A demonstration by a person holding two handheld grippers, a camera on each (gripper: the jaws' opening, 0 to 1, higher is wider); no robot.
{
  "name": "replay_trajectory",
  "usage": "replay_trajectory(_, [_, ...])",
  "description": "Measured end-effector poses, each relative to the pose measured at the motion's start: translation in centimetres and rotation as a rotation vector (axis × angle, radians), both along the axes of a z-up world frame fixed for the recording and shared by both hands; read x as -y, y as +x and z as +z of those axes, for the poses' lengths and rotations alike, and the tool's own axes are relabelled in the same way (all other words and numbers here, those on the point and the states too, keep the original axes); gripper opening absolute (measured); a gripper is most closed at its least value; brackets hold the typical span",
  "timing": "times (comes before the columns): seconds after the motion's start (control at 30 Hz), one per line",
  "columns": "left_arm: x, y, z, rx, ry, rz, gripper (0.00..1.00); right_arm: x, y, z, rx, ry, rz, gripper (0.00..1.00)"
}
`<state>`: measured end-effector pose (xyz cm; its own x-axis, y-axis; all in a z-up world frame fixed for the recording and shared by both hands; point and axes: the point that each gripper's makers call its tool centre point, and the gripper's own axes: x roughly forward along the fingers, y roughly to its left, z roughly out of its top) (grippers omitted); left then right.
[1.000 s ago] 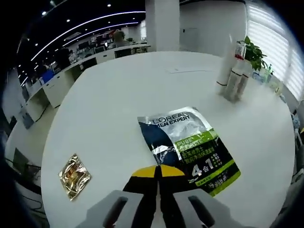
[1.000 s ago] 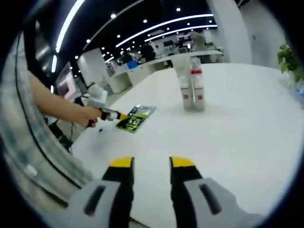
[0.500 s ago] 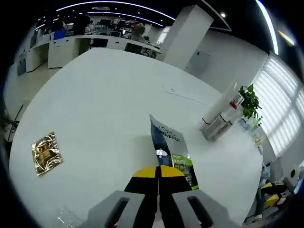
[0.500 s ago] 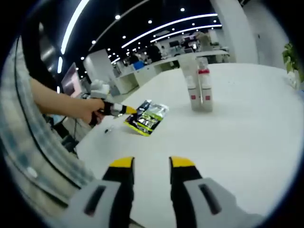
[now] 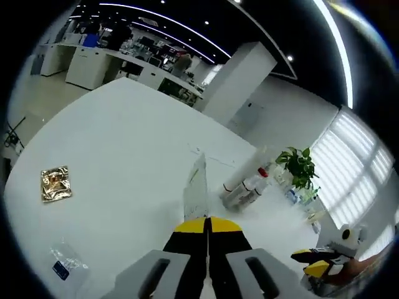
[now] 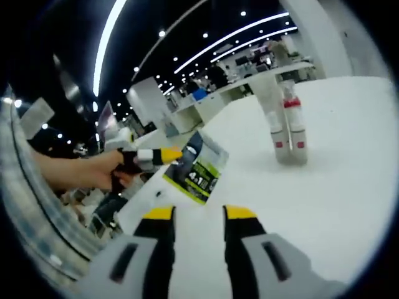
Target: Arrange the skincare products in the storage area until every visible bottle or jar stands upright without overlapping.
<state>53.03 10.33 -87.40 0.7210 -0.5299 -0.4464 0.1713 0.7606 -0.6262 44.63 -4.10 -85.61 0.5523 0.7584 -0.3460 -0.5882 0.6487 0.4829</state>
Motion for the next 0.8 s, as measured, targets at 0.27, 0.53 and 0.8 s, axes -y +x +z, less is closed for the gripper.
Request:
replay_trajectory(0.27, [-0.7,-2.4,1.6,0.024,-0.079,0.083,0.00,-2.4,0.6,0.5,-0.048,0.060,0.086,0.33])
replay_trajectory(0.53, [0.1,-4.5,4.3,0.055,-0.185,0.109,0.00,-4.0,0.8,1.4,-0.133,0.192,0.093,0.48])
replay_trajectory(0.8, [1.8,-5.5,8.9,0.116,-0.297,0.050,0.00,-4.1,0.5,1.7,-0.238,0.361,0.045,0.67])
